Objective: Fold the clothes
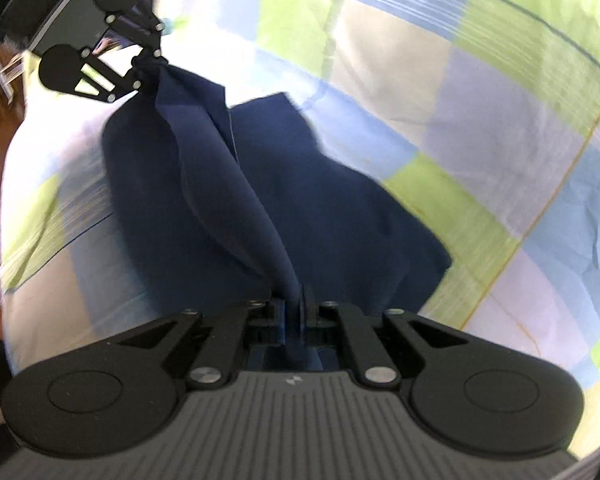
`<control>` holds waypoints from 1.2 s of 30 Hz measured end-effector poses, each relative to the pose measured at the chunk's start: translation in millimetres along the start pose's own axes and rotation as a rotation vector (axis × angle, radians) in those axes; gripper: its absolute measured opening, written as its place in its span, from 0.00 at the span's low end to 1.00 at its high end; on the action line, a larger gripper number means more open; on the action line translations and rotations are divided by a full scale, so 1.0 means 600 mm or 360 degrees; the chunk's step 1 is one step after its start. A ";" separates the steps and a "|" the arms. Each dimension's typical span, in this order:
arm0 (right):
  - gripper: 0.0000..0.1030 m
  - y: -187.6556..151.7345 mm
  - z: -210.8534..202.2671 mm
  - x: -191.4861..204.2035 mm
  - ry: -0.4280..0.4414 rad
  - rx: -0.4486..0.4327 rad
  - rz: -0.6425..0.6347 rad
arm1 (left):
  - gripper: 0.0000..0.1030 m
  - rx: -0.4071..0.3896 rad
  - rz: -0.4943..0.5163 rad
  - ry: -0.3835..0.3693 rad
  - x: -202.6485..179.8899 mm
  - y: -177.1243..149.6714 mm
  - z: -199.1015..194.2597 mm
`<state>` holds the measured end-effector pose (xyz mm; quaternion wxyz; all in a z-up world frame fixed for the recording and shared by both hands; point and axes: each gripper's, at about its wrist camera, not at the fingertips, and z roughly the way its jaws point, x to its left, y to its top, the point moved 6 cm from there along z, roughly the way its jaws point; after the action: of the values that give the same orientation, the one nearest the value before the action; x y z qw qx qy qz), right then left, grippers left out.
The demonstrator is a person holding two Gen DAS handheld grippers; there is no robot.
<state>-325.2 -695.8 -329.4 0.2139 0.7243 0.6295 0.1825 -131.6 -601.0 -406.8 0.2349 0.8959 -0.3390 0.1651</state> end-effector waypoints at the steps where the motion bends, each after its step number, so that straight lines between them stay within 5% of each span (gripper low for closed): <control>1: 0.04 0.012 0.015 -0.020 -0.0001 0.0015 0.0021 | 0.12 0.0003 0.0002 -0.0016 0.012 0.004 0.019; 7: 0.04 0.044 0.069 -0.099 0.0015 0.0074 0.0098 | 0.15 0.0038 0.0015 -0.0120 0.057 0.012 0.099; 11: 0.11 0.041 0.126 -0.148 -0.0001 0.0164 0.0279 | 0.49 0.0081 -0.0040 -0.0148 0.082 0.022 0.146; 13: 0.36 0.039 0.140 -0.175 -0.0105 0.0178 0.0402 | 0.50 0.0074 -0.0126 -0.0139 0.109 0.020 0.149; 16: 0.40 0.037 0.133 -0.209 -0.0322 0.0124 0.0576 | 0.46 0.0028 -0.0294 -0.0090 0.153 0.028 0.129; 19: 0.40 0.034 0.060 -0.216 -0.0433 -0.0157 0.0785 | 0.47 -0.0012 -0.0409 -0.0222 0.153 0.023 0.089; 23: 0.32 0.021 0.044 -0.144 -0.0179 -0.0220 0.0682 | 0.49 0.0010 -0.0377 -0.0289 0.114 0.009 0.088; 25: 0.33 0.008 0.058 -0.128 -0.0213 -0.0160 0.0621 | 0.49 0.0050 -0.0447 -0.0291 0.115 0.001 0.108; 30: 0.37 -0.049 0.073 -0.166 -0.0294 -0.0165 0.0837 | 0.49 0.0033 -0.1016 -0.0394 0.158 -0.047 0.136; 36: 0.41 -0.070 0.102 -0.198 -0.0099 -0.0293 0.1011 | 0.49 -0.0024 -0.1345 -0.0572 0.175 -0.065 0.170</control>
<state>-344.0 -813.4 -402.9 0.2300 0.8673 0.3461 0.2739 -15.8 -684.9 -456.2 0.2256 0.9683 0.0195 -0.1057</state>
